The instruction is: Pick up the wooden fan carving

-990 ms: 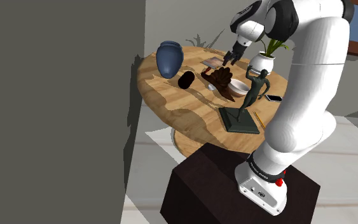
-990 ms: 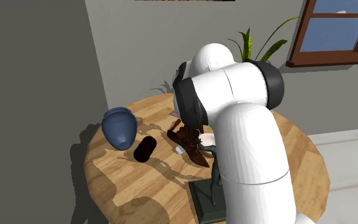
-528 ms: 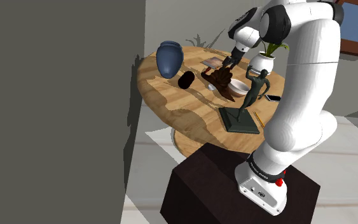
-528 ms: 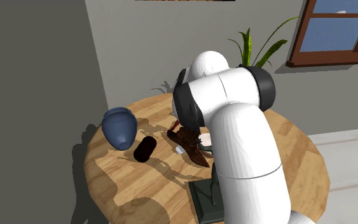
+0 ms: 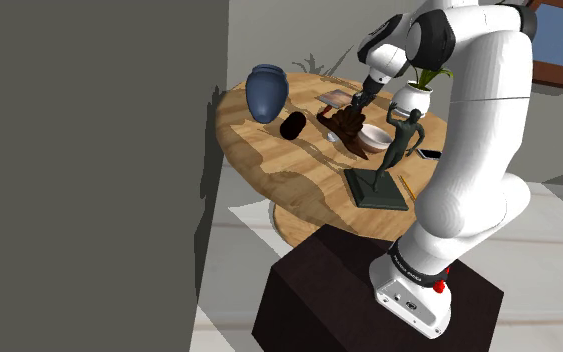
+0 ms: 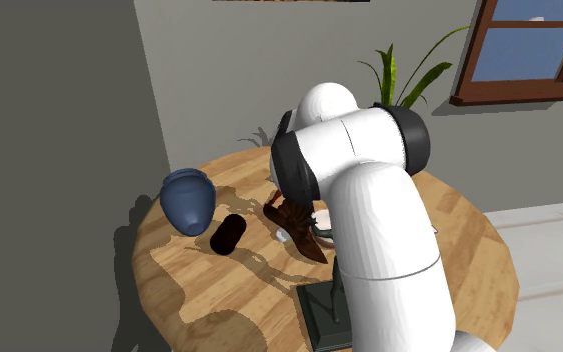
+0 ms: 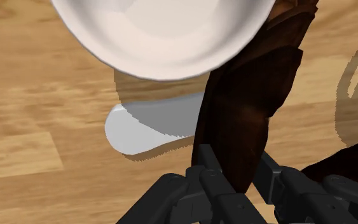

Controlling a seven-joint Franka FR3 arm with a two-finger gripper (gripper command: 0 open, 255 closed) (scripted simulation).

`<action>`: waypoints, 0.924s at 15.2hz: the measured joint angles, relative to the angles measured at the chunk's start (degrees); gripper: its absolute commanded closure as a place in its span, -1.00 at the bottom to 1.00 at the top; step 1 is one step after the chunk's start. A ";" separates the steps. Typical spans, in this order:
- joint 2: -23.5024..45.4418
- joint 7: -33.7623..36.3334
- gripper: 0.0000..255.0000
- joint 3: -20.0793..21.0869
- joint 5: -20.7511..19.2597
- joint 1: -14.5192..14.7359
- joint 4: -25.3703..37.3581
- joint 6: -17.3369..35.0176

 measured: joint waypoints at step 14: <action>-3.37 2.36 1.00 -1.55 -2.80 0.84 1.90 -4.79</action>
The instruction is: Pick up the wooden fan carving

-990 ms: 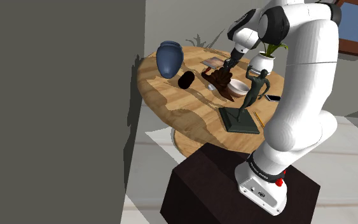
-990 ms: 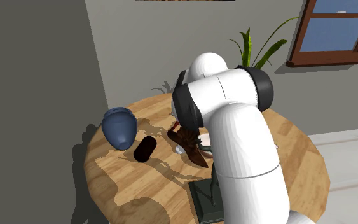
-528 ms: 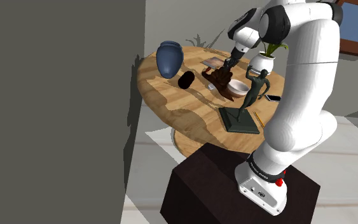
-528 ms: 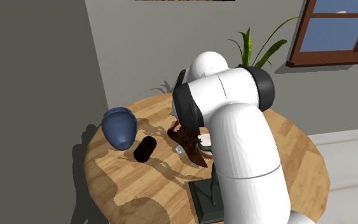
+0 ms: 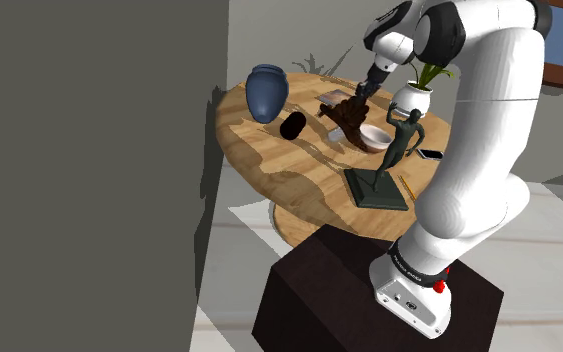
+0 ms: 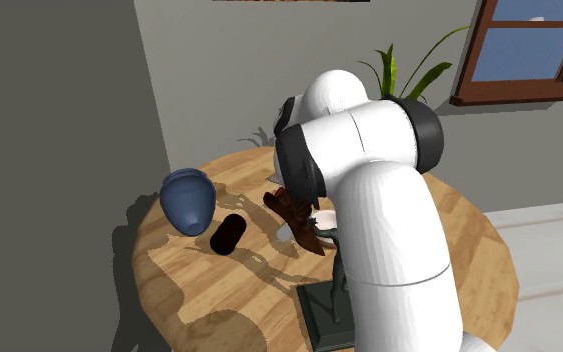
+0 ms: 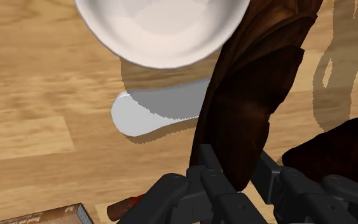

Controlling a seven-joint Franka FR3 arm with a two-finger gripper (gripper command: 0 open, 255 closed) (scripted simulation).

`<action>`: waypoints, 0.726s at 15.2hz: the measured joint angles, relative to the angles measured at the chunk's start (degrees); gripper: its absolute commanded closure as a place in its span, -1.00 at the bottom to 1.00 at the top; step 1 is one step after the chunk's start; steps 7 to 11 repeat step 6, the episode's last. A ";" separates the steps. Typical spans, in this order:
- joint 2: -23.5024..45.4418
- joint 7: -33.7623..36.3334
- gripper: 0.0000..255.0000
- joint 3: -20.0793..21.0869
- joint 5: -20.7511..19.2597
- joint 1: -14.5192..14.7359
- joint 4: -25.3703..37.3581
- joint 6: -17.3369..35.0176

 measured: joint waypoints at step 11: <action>-1.51 1.47 1.00 -0.68 -1.43 0.35 1.95 -3.09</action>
